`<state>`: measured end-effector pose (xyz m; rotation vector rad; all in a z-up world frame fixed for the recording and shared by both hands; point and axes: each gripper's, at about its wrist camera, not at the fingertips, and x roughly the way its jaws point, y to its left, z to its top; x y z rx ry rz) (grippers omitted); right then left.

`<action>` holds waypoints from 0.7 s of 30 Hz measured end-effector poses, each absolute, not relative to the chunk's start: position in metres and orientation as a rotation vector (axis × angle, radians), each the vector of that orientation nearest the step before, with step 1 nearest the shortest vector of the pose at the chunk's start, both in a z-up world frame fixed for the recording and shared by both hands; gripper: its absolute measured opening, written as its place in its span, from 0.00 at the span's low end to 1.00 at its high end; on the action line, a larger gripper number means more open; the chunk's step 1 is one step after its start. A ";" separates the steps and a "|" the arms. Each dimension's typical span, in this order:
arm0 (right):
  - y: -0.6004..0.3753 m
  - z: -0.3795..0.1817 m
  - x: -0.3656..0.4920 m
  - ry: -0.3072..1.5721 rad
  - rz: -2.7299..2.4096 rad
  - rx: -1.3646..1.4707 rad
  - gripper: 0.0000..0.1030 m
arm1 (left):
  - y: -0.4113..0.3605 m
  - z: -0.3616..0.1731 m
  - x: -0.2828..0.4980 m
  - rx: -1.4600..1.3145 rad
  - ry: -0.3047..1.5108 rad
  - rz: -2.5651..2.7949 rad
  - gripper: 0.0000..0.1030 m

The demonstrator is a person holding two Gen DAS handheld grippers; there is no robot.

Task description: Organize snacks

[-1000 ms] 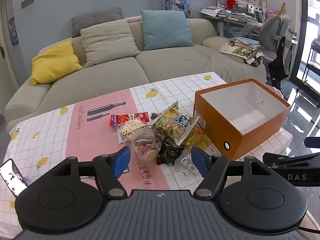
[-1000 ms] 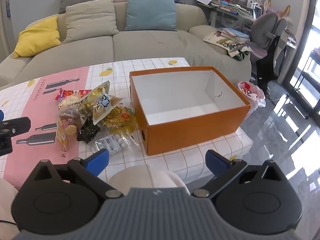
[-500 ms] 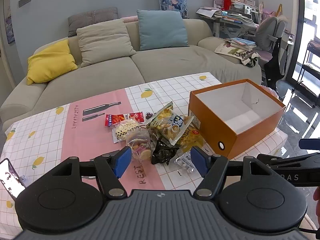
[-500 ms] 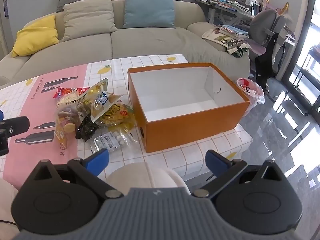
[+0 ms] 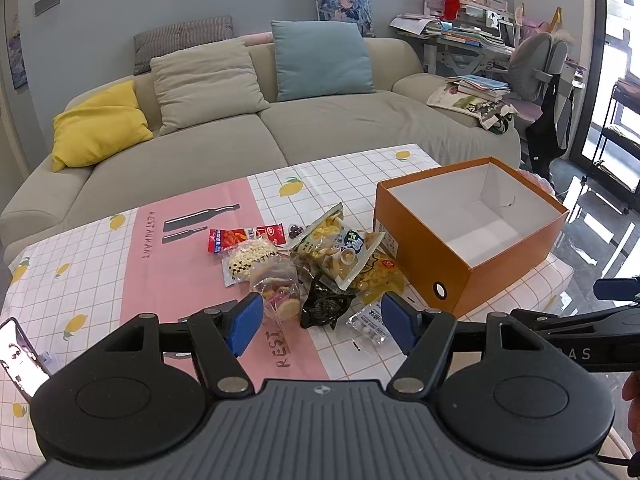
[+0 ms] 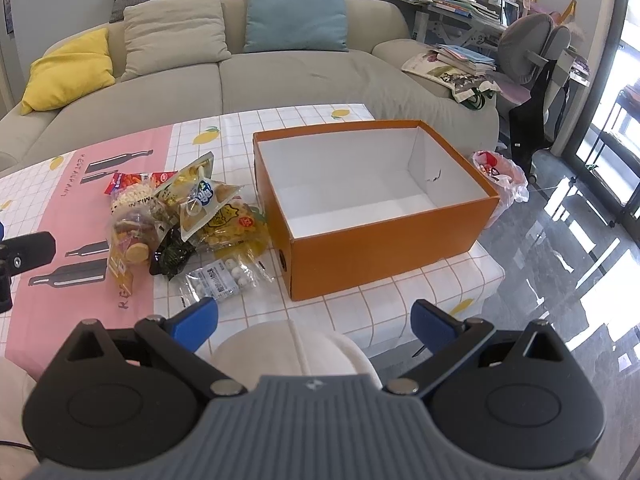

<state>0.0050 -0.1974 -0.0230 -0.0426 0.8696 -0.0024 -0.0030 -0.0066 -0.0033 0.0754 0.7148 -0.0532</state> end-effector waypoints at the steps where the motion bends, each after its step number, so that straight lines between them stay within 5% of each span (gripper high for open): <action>1: -0.197 -0.023 0.005 0.870 -0.002 -0.043 0.97 | -0.007 -0.003 -0.003 0.075 0.714 -0.053 0.78; 21: -0.198 -0.025 0.006 0.878 -0.008 -0.042 0.97 | -0.012 -0.003 -0.007 0.080 0.719 -0.057 0.78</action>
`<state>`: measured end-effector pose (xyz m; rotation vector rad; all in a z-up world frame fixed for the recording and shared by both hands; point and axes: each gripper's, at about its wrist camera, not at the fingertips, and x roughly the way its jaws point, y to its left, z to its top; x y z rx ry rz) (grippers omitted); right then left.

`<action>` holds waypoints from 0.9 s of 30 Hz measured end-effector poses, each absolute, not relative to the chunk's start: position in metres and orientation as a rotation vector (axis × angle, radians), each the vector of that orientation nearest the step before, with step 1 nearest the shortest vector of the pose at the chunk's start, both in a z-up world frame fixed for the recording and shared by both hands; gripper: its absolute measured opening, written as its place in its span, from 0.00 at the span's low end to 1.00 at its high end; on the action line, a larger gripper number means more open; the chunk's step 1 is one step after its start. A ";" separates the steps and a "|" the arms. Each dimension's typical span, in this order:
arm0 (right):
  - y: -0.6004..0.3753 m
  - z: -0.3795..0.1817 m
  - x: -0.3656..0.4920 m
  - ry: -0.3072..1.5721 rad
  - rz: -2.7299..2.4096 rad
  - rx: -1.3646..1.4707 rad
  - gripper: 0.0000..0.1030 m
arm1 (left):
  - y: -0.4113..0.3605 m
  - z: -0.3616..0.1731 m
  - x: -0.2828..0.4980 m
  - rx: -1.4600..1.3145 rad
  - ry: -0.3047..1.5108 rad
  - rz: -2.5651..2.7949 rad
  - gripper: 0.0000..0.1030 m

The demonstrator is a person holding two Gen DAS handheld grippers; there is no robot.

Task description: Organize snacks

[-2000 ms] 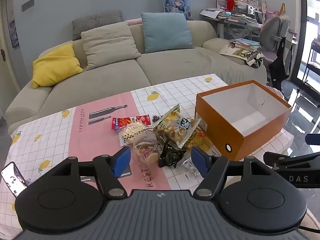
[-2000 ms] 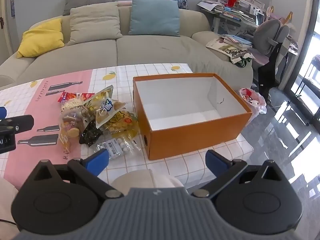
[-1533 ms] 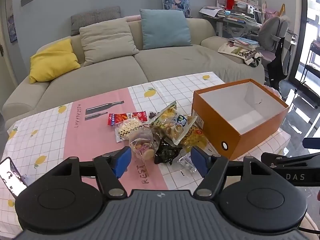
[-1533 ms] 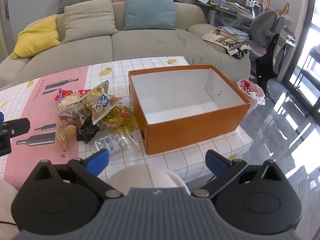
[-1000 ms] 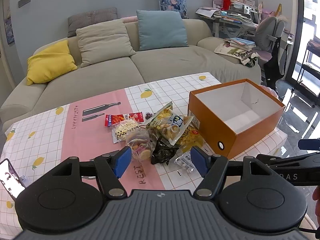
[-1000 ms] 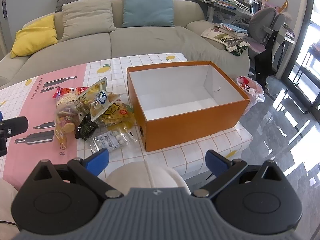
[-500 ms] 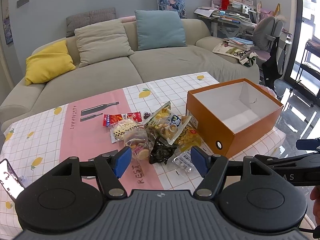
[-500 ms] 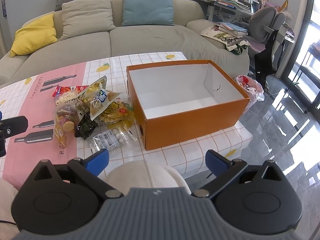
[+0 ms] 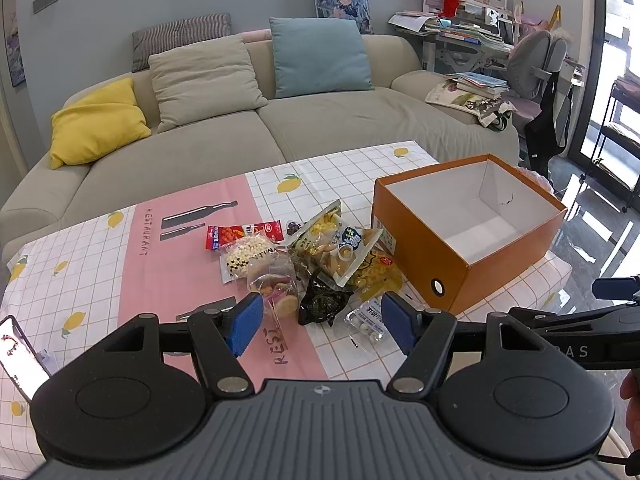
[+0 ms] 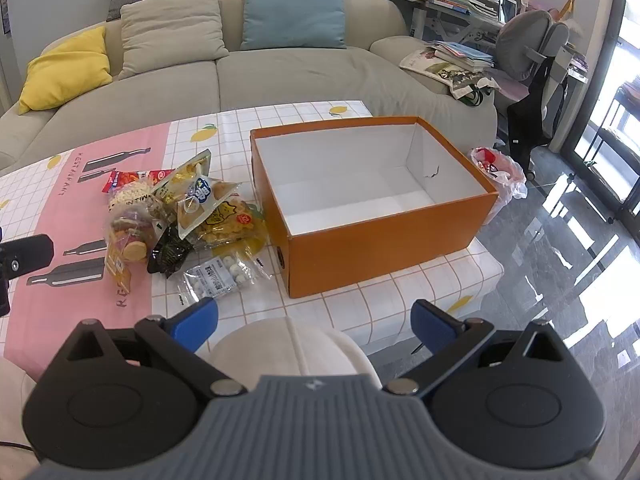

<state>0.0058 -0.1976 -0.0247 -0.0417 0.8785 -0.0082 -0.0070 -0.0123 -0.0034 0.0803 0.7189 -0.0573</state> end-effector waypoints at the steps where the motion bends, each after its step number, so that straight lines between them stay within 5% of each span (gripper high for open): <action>1: -0.198 -0.025 0.006 0.879 -0.009 -0.042 0.97 | -0.014 -0.003 -0.008 0.080 0.720 -0.057 0.78; 27: -0.200 -0.024 0.005 0.883 -0.012 -0.038 0.97 | -0.015 -0.005 -0.010 0.083 0.722 -0.061 0.78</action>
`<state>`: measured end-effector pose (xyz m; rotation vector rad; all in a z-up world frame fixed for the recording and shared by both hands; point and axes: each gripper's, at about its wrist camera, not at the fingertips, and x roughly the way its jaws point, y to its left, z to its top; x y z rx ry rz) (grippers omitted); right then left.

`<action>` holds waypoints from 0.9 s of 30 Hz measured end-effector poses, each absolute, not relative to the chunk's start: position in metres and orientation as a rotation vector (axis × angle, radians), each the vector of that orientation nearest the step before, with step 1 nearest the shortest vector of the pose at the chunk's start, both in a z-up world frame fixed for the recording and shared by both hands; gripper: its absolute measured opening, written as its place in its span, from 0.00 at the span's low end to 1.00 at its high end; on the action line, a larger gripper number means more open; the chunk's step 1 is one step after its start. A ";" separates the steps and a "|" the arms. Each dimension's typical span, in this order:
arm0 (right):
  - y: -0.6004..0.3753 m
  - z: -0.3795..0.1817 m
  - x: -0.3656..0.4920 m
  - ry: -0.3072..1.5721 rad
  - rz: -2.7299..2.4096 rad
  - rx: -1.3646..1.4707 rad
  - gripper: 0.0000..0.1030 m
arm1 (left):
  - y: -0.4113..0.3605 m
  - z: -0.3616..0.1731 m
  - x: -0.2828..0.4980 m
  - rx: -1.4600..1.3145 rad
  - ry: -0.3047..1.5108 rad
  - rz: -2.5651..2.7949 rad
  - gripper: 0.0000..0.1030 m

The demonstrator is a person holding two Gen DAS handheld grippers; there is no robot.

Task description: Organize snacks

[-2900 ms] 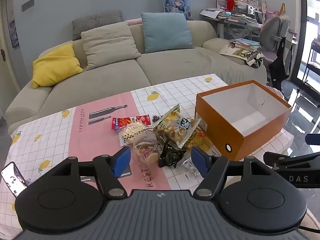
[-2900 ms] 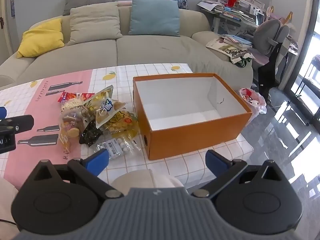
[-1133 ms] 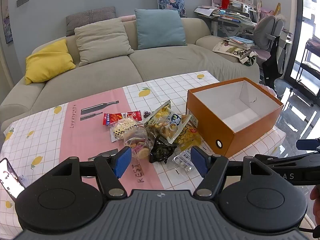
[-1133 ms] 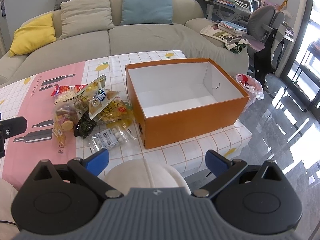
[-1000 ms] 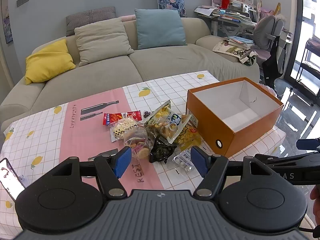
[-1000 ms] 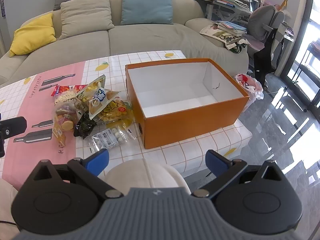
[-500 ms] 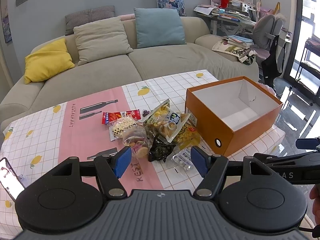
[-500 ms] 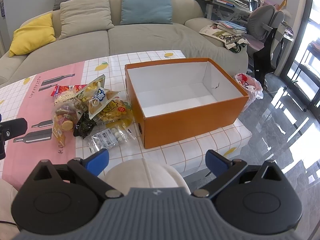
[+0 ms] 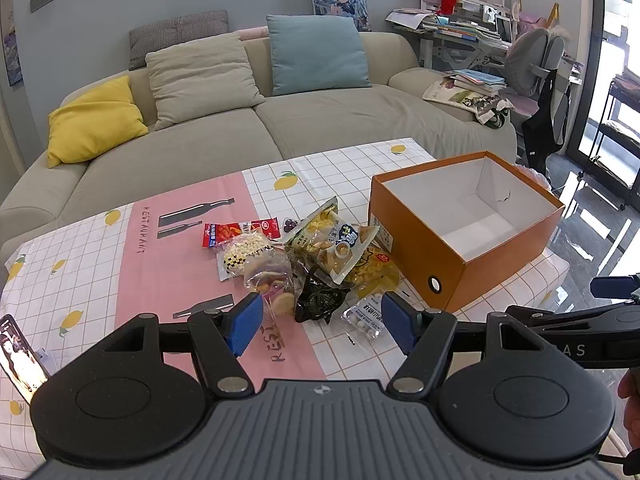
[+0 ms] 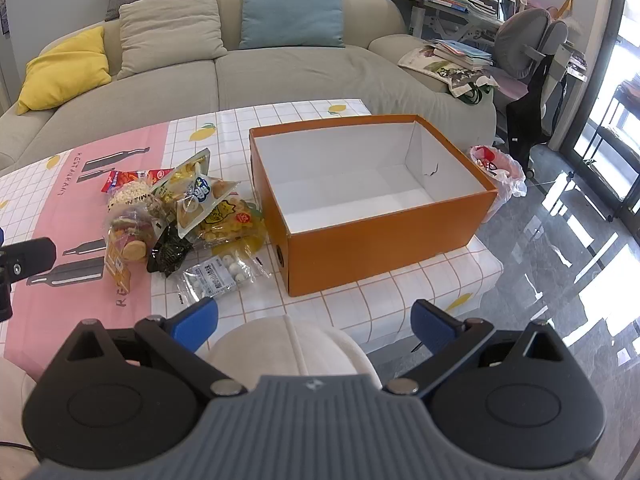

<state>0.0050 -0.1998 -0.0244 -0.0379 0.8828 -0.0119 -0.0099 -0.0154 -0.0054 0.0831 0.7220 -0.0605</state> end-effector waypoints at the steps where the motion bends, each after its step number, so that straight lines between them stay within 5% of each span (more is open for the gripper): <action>1: -0.200 -0.024 0.005 0.883 -0.012 -0.037 0.97 | -0.014 -0.005 -0.009 0.081 0.722 -0.061 0.78; 27: -0.188 -0.034 0.027 0.831 0.093 -0.022 0.97 | 0.004 -0.016 0.008 0.004 0.777 -0.001 0.80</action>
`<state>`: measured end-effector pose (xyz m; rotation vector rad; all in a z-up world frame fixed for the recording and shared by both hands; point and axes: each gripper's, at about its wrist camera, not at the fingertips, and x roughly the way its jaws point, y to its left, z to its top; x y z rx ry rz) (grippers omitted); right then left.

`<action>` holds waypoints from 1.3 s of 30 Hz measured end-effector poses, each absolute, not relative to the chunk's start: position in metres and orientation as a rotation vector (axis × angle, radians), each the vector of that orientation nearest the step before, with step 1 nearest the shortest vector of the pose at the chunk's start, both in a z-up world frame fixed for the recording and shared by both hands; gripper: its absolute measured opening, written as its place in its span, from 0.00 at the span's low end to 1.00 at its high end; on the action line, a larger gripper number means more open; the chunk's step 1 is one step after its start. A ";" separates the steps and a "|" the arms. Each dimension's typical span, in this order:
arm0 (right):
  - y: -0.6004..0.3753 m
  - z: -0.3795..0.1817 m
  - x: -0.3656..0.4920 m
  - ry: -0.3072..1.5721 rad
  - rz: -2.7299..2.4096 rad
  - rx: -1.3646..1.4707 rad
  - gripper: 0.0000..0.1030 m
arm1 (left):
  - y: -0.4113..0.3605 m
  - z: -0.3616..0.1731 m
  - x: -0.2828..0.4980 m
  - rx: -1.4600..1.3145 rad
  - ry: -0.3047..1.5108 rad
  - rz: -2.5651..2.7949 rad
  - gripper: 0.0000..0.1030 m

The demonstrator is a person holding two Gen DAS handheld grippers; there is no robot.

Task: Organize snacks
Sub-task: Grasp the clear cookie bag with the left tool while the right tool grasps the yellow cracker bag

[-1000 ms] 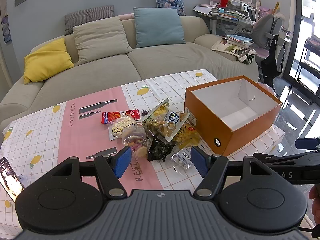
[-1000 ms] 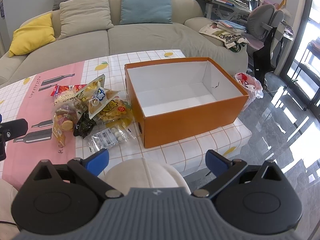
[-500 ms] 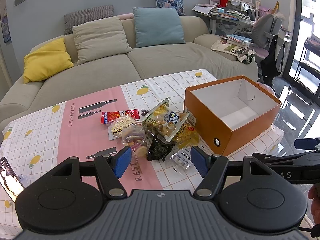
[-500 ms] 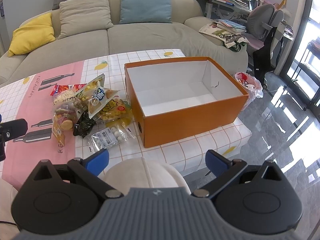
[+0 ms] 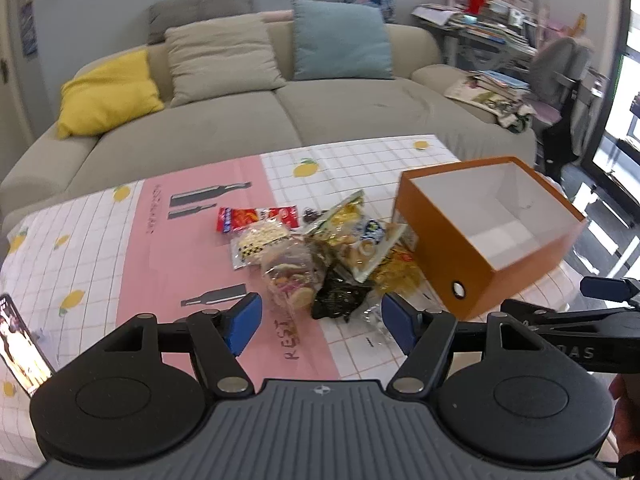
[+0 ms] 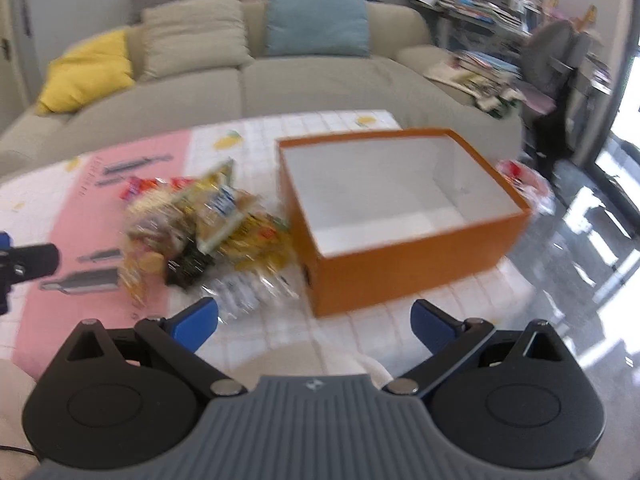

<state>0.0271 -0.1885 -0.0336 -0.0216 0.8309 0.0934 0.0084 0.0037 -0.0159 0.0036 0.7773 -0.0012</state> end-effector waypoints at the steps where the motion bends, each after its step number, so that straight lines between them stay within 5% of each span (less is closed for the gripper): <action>1: -0.187 -0.034 0.030 0.811 0.116 -0.010 0.97 | 0.006 -0.018 0.012 -0.007 0.787 0.008 0.80; 5: -0.176 -0.038 0.045 0.745 0.186 -0.007 0.95 | 0.018 -0.025 0.030 -0.034 0.823 0.019 0.80; 11: -0.149 -0.051 0.080 0.732 0.316 -0.083 0.68 | 0.040 -0.039 0.066 -0.119 0.886 0.020 0.80; 15: -0.129 -0.064 0.103 0.707 0.391 -0.152 0.64 | 0.051 -0.053 0.092 -0.196 0.926 0.036 0.80; 21: -0.103 -0.091 0.145 0.685 0.458 -0.254 0.66 | 0.062 -0.072 0.128 -0.255 0.955 0.071 0.80; 24: -0.090 -0.104 0.164 0.688 0.478 -0.324 0.77 | 0.065 -0.085 0.144 -0.253 0.975 0.077 0.80; 39: -0.056 -0.157 0.207 0.707 0.501 -0.522 0.76 | 0.064 -0.140 0.184 -0.169 1.037 0.064 0.83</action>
